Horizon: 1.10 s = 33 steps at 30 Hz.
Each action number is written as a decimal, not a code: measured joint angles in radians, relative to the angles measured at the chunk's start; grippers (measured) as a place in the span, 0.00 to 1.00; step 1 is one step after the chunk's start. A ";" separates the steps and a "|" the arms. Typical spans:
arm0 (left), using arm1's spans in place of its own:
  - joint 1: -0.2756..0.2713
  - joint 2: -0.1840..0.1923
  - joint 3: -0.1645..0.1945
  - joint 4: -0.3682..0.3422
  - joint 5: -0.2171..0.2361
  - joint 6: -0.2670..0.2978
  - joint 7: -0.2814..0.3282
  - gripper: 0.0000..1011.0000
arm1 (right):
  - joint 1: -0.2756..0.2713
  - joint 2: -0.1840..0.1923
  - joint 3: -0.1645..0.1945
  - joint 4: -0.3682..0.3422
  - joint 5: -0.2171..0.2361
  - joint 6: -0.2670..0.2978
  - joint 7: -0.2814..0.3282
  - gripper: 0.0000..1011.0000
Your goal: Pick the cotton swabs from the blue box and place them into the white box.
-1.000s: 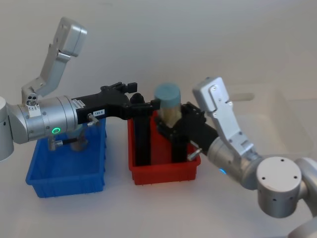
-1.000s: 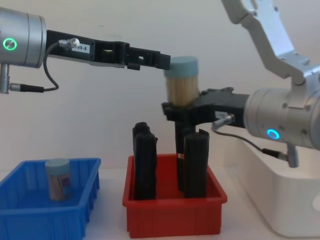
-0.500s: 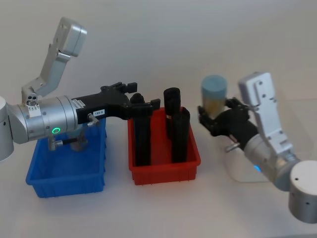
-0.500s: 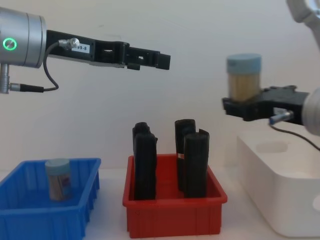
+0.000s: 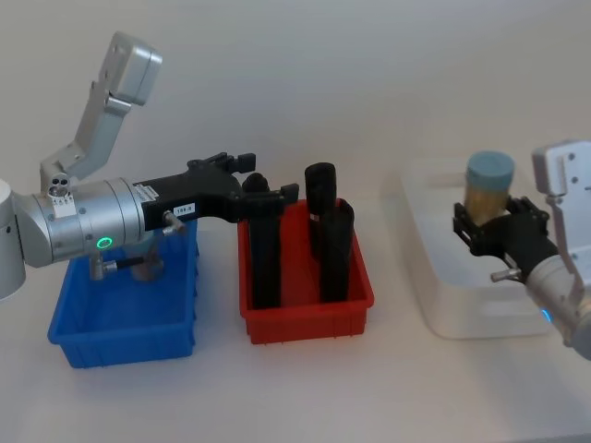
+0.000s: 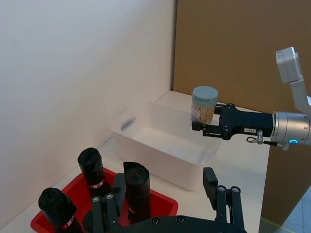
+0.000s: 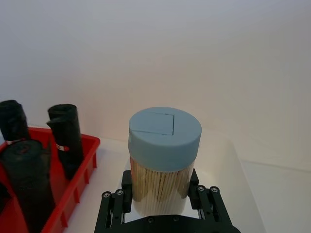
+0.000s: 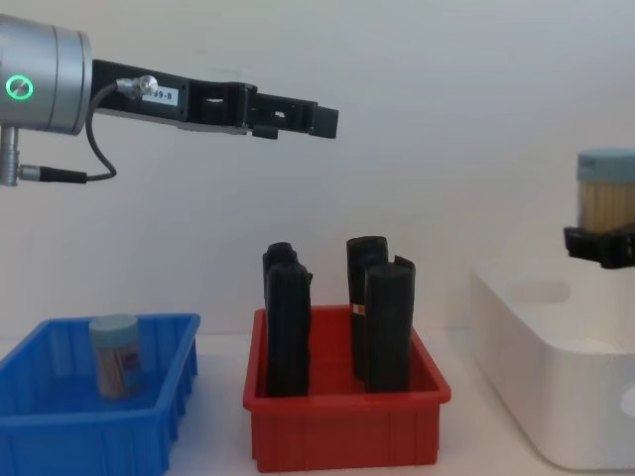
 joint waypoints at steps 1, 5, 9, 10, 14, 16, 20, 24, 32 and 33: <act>0.000 0.000 0.000 0.000 0.000 0.000 0.000 0.99 | 0.003 0.003 0.007 0.012 0.010 0.007 -0.005 0.64; 0.000 0.000 0.000 0.000 0.000 0.000 0.000 0.99 | 0.016 0.008 0.021 0.045 0.032 0.021 -0.012 0.64; 0.000 0.000 0.000 0.000 0.000 0.000 0.000 0.99 | 0.033 0.009 0.030 0.087 0.048 0.031 -0.012 0.64; 0.000 0.000 0.000 0.000 0.000 0.000 0.000 0.99 | 0.036 0.009 0.032 0.094 0.051 0.032 -0.010 0.64; 0.000 0.000 0.000 0.000 0.000 0.000 0.000 0.99 | 0.058 0.007 0.037 0.139 0.064 0.037 0.003 0.64; 0.000 0.000 0.000 0.000 0.000 0.000 0.000 0.99 | 0.066 0.006 0.038 0.154 0.067 0.038 0.009 0.64; 0.000 0.000 0.000 0.000 0.000 0.000 0.000 0.99 | 0.086 0.001 0.040 0.190 0.075 0.039 0.026 0.65; 0.000 0.000 0.000 0.000 0.000 0.000 0.000 0.99 | 0.102 -0.003 0.040 0.216 0.079 0.039 0.037 0.74; 0.000 0.000 0.000 0.000 0.000 0.000 0.000 0.99 | 0.120 -0.008 0.041 0.245 0.083 0.038 0.051 0.94; 0.000 0.000 0.000 0.000 0.000 0.000 0.000 0.99 | 0.121 -0.008 0.041 0.247 0.083 0.035 0.052 0.97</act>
